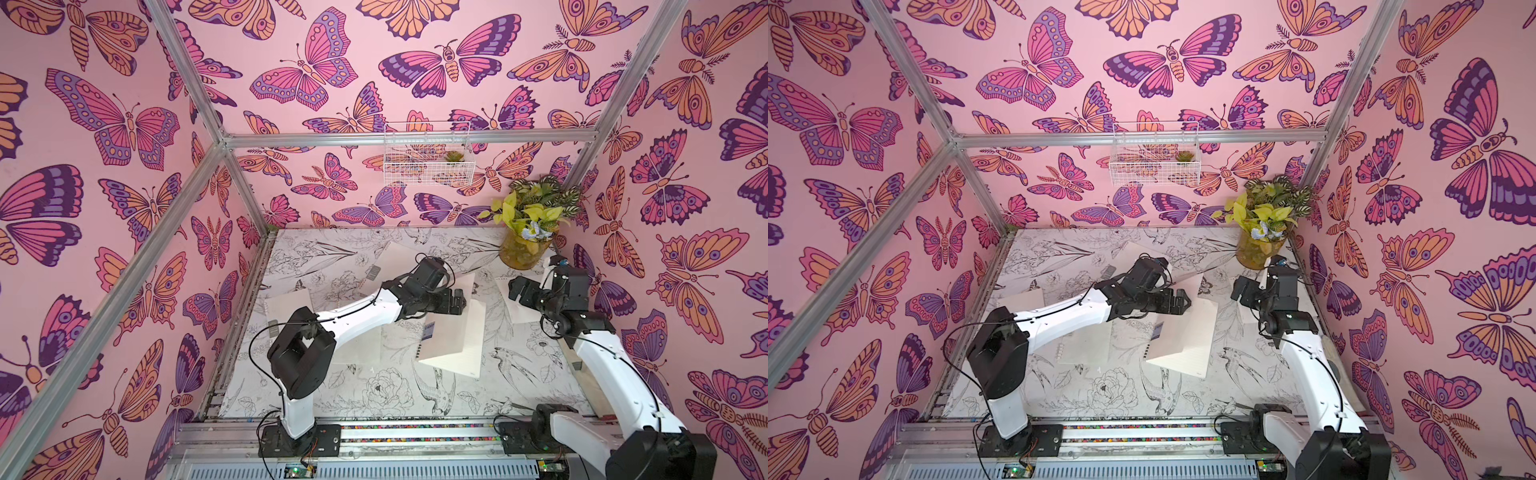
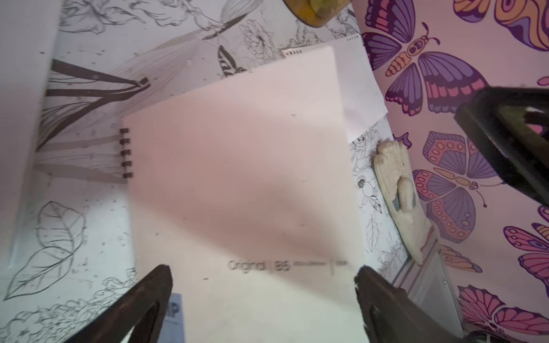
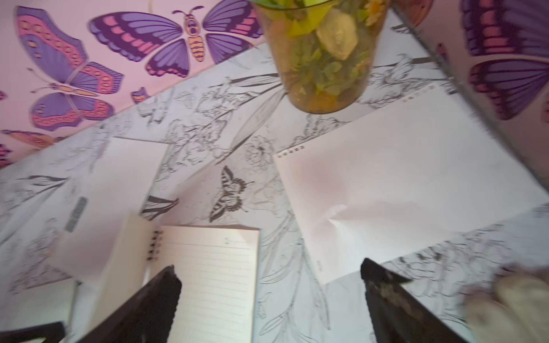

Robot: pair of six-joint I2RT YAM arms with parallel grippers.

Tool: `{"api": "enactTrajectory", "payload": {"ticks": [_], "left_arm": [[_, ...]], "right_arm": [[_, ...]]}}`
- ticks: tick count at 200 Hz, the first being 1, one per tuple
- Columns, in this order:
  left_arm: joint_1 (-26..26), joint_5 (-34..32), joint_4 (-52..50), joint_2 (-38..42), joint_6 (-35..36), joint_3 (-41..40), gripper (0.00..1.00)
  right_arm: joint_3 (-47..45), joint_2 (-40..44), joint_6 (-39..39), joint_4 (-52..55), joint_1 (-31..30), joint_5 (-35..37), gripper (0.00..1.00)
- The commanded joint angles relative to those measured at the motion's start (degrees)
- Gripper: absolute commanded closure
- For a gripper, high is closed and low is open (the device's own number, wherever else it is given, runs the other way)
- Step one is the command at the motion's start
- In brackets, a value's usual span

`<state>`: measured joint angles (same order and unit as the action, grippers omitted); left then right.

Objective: Tear off pages from different notebooks
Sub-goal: Close the notebook at the center of the board, then move the notebook to the center of the board.

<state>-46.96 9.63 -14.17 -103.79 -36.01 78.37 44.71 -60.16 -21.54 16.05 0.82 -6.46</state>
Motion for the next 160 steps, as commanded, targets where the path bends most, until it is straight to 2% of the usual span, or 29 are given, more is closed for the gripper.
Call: {"api": "enactTrajectory", "payload": {"ticks": [1,11,23,39,51,67,87,109,133,160], "left_arm": [[6.88,-5.29,-0.70,7.12,2.02,-5.57,0.00],[10.14,-7.83,-1.42,9.35,2.90,-7.88,0.00],[13.36,-8.70,-1.69,11.05,4.98,-9.54,0.00],[16.11,-12.90,-2.92,11.89,8.15,-9.87,0.00],[18.92,-15.39,-4.49,11.21,9.65,-9.04,0.00],[23.21,-14.41,-5.64,8.26,10.87,-6.92,0.00],[25.62,-14.22,-8.25,2.90,13.14,-1.73,0.00],[26.41,-14.46,-10.17,-2.94,16.58,3.87,0.00],[28.33,-11.07,-13.36,-10.63,19.73,11.55,0.00],[29.71,-8.49,-17.14,-18.26,22.29,18.59,0.00]], "right_arm": [[0.68,1.04,-0.51,-2.57,-8.47,-3.97,0.01],[1.26,0.82,2.50,0.13,-16.41,3.37,0.00],[2.36,0.23,1.95,4.39,-24.10,12.35,0.00],[2.88,0.57,1.76,8.40,-31.33,17.76,0.00],[1.22,1.53,5.54,7.40,-37.89,21.71,0.00],[-1.36,-1.29,10.61,4.97,-43.87,20.27,0.01],[1.48,-10.46,13.31,11.11,-49.14,21.41,0.01],[5.54,-18.60,14.11,18.28,-51.77,21.10,0.01],[7.45,-24.30,13.38,21.88,-52.27,18.59,0.01],[8.27,-26.89,12.91,24.48,-53.24,18.79,0.01]]}}
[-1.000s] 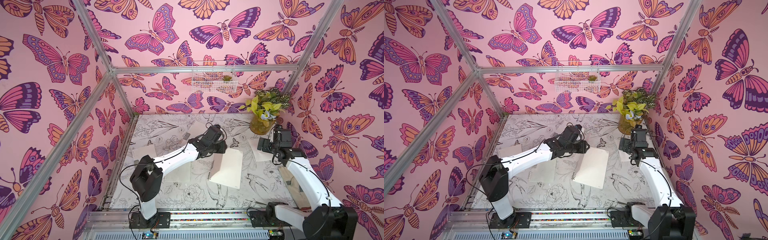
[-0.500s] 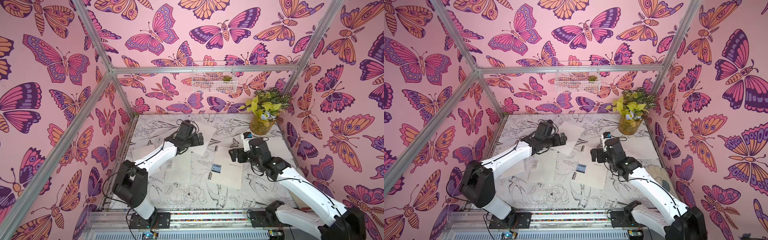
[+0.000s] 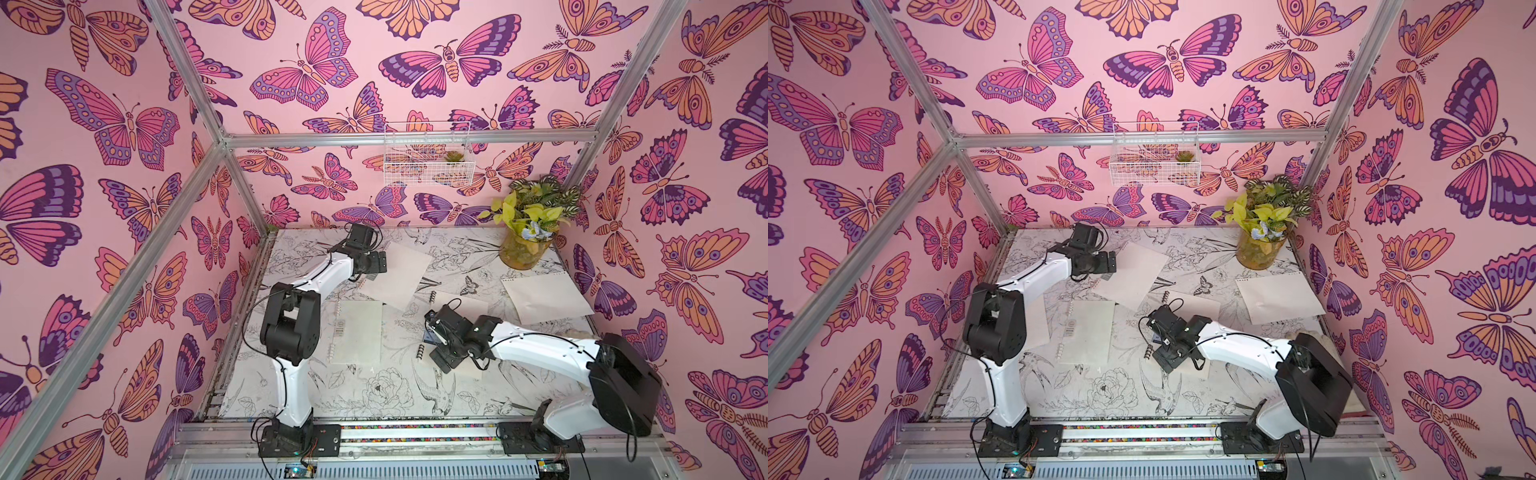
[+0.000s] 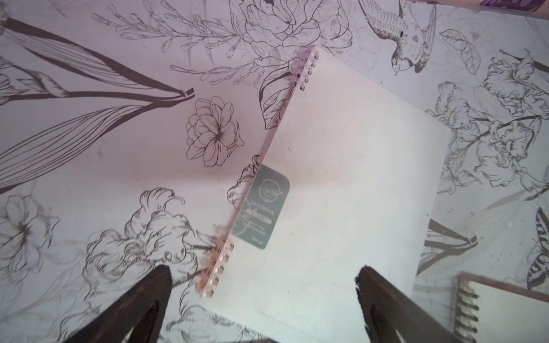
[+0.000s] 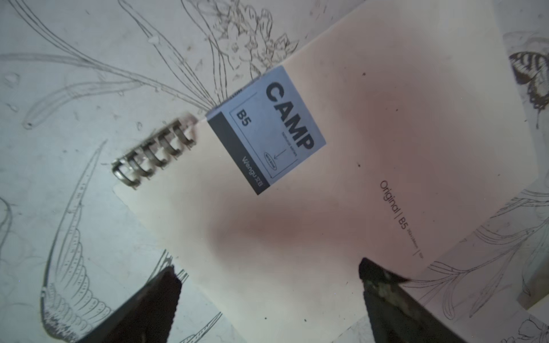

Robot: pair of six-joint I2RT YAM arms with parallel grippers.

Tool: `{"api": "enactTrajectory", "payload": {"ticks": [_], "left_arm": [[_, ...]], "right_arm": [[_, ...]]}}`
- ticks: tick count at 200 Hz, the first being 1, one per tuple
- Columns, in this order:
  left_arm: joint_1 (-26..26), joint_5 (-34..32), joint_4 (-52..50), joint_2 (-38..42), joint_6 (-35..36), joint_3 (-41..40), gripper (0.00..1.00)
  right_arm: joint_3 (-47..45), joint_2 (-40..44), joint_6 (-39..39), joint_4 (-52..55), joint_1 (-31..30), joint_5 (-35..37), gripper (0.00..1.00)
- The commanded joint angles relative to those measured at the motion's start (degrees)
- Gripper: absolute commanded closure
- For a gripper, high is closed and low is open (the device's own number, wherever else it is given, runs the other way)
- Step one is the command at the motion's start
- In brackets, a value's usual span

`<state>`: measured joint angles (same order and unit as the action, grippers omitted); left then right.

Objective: Tear off pages from different notebooks
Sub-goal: Move the notebook to the center of the board.

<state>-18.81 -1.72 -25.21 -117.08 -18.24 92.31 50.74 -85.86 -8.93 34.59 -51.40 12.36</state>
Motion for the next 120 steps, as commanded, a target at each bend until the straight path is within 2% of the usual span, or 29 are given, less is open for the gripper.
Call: {"api": "enactTrajectory", "payload": {"ticks": [1,28,48,72,102,120], "left_arm": [[1.57,2.86,-6.31,-5.21,4.61,4.90,0.00],[2.26,4.02,-9.31,-9.88,5.84,9.27,0.00],[2.42,4.31,-9.42,-11.13,6.77,9.83,0.00],[2.55,4.24,-9.99,-12.10,7.96,9.91,0.00],[2.59,5.13,-10.48,-12.67,9.02,9.75,0.00],[2.58,5.55,-10.78,-13.16,9.29,9.88,0.00]], "right_arm": [[2.29,-1.26,0.31,6.12,-1.05,-0.04,0.01],[6.55,-7.27,1.58,10.79,-3.39,3.54,0.01],[10.08,-12.65,6.39,13.98,-6.43,8.45,0.01],[10.74,-17.07,13.21,13.88,-6.45,12.41,0.01],[9.26,-16.78,20.27,9.87,-4.13,10.50,0.01],[7.15,-16.01,24.27,4.52,-0.59,8.75,0.01]]}}
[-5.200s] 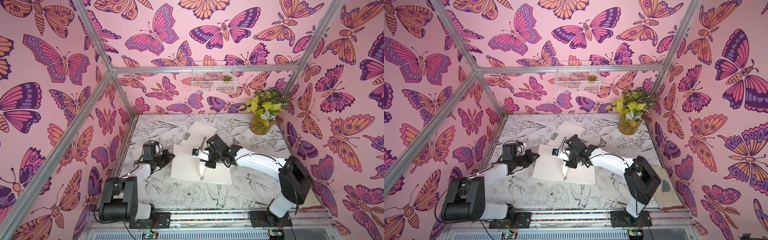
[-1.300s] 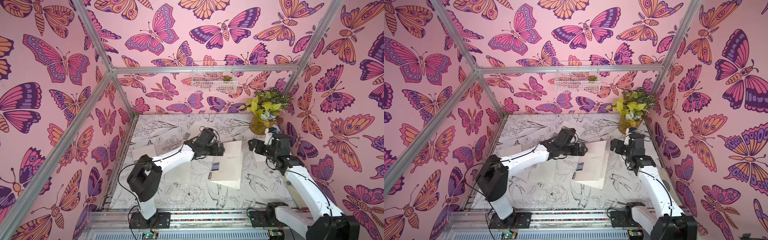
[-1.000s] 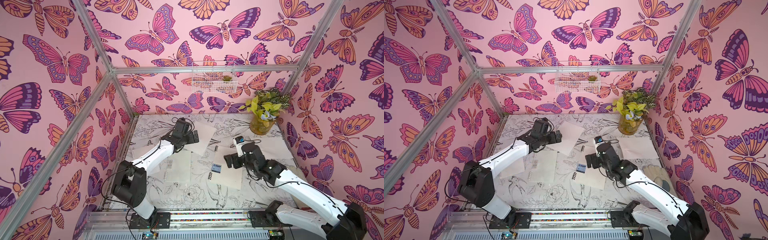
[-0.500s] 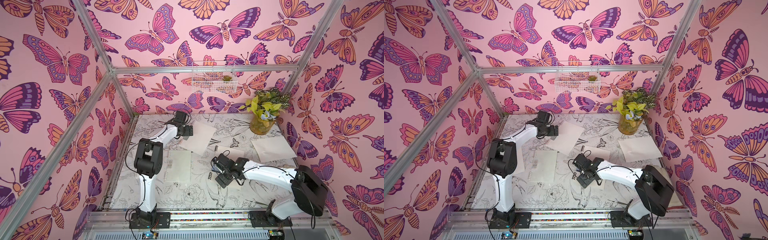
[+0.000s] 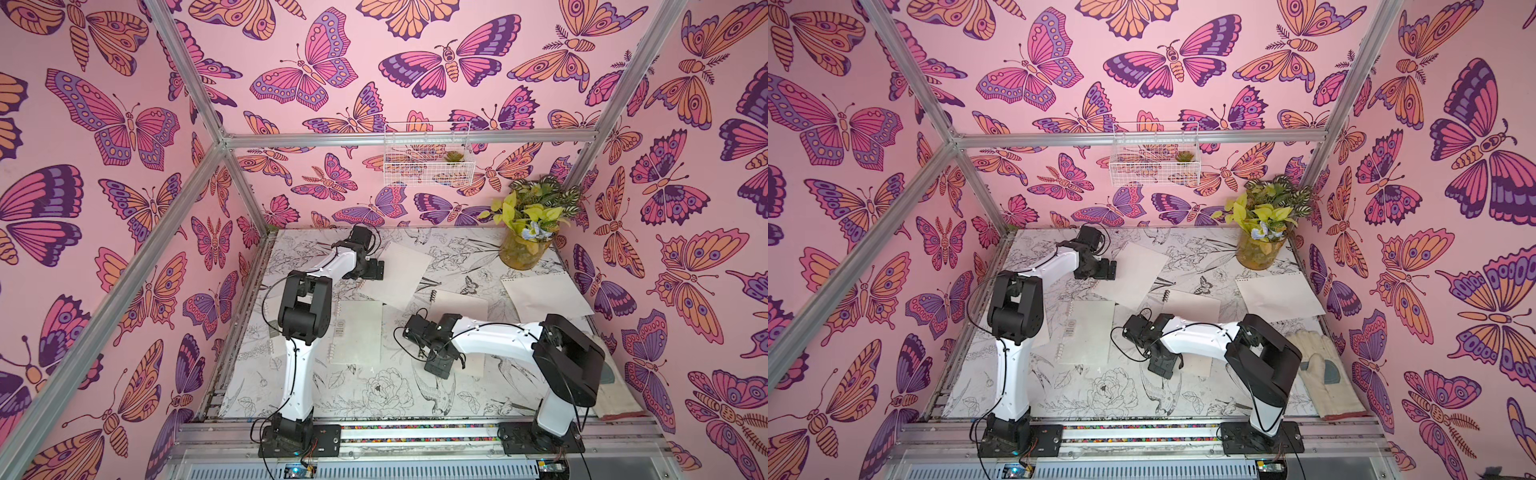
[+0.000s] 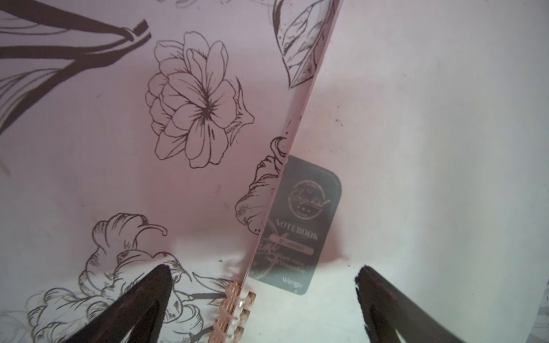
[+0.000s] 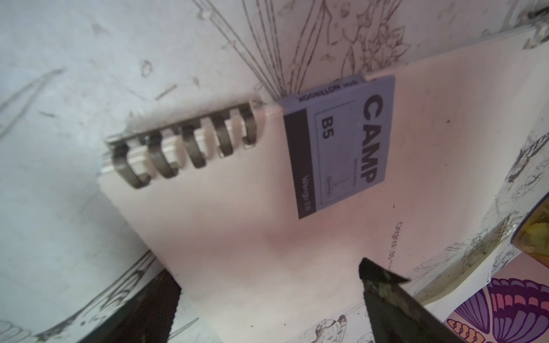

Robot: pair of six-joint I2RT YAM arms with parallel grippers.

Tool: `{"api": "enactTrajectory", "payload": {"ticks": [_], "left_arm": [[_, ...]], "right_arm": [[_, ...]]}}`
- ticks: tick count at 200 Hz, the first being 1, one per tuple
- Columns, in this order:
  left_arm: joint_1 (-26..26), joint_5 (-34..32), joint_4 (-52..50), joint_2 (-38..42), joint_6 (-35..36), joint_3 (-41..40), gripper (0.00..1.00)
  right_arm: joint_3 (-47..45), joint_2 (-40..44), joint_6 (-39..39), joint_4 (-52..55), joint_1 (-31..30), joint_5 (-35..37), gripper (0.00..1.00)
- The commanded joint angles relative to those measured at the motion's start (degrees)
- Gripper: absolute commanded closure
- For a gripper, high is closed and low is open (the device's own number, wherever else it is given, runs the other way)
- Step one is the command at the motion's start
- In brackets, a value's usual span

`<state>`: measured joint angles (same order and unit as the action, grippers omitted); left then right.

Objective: Tear off pages from different notebooks
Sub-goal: Move the notebook to the center of the board, then adjust the notebook at the center of the board.

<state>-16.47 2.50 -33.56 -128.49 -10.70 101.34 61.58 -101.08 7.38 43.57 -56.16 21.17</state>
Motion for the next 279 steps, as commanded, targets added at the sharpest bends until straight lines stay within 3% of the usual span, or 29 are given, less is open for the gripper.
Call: {"api": "enactTrajectory", "payload": {"ticks": [1,31,55,73,90,118,138,155,232,249,279], "left_arm": [[0.27,1.35,-2.41,-1.76,1.74,0.82,0.00],[0.30,1.97,-3.29,-1.06,1.72,0.62,0.01],[0.29,2.02,-3.79,0.01,1.31,0.63,0.01],[0.29,2.17,-4.25,1.00,1.42,0.48,0.01],[0.38,1.46,-4.40,2.38,1.38,-0.27,0.01],[0.38,1.56,-4.31,3.60,0.78,-1.18,0.01],[0.39,2.41,-4.06,3.60,0.64,-1.09,0.02],[0.39,2.57,-3.76,3.46,0.47,-1.06,0.02],[0.39,3.30,-2.31,2.76,0.91,-0.56,0.02],[0.36,2.71,-2.23,2.71,0.86,-0.20,0.02],[0.36,1.42,-2.31,2.97,1.15,-0.25,0.02]], "right_arm": [[-3.76,-0.75,8.11,-4.81,4.29,-0.33,0.01],[-3.09,-2.72,14.16,-12.68,11.71,-7.63,0.01],[2.86,-7.78,16.26,-15.52,15.33,-8.00,0.02],[10.45,-9.79,13.06,-10.90,15.74,-7.06,0.03],[13.25,-6.22,4.92,-9.08,15.81,-8.03,0.01],[3.64,6.71,-13.49,-17.80,18.88,-11.63,0.01],[-6.46,15.15,-25.60,-25.10,25.48,-16.26,0.01],[-12.47,18.38,-30.83,-27.59,30.94,-16.81,0.03],[-14.50,8.88,-37.01,-33.56,36.94,-18.51,0.09],[-15.57,8.18,-39.26,-33.75,37.11,-16.08,0.01],[-17.49,9.36,-40.71,-34.32,37.23,-13.20,0.01]]}}
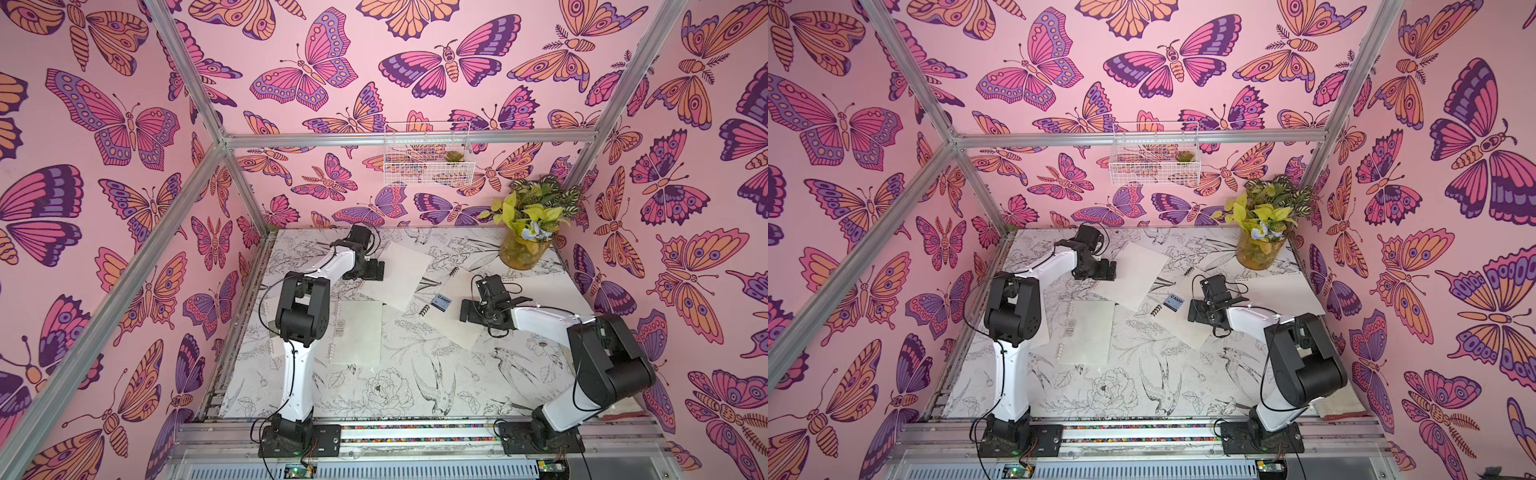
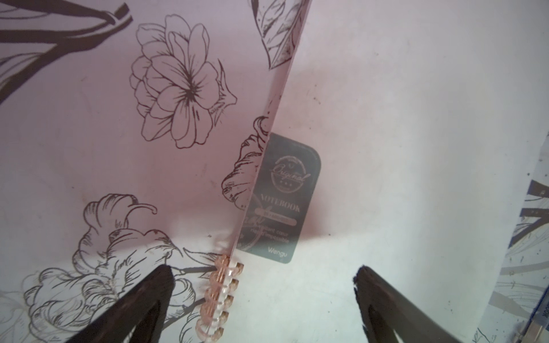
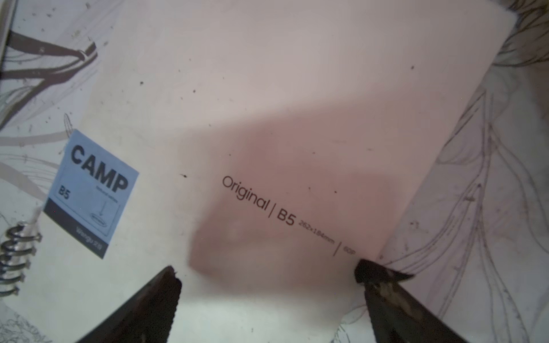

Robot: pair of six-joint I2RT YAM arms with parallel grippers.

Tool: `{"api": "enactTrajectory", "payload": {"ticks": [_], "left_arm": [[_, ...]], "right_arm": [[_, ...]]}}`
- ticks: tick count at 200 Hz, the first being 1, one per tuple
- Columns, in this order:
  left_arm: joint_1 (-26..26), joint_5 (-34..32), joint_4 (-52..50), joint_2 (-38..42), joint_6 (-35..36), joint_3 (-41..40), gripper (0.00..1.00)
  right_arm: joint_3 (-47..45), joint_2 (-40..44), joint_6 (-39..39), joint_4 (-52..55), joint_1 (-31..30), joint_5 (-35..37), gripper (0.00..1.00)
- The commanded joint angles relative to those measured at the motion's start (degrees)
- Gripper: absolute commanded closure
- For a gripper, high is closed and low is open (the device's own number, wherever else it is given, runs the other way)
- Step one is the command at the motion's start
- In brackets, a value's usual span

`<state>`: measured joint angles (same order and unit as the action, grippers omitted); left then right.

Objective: Tear off pages from different notebooks
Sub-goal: Adjust the notebook at the center of the board.

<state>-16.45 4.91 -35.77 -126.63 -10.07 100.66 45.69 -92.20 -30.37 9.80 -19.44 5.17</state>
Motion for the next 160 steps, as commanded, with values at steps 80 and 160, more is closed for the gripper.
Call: {"api": "enactTrajectory", "payload": {"ticks": [80,160], "left_arm": [[0.90,-1.17,1.59,-1.77,0.14,2.79,0.04],[2.92,5.71,1.88,-1.10,0.58,0.97,0.04]], "right_arm": [[3.59,-7.13,0.44,-2.27,5.07,-2.79,0.02],[29.39,-23.10,9.54,8.37,4.90,-4.02,0.08]]}}
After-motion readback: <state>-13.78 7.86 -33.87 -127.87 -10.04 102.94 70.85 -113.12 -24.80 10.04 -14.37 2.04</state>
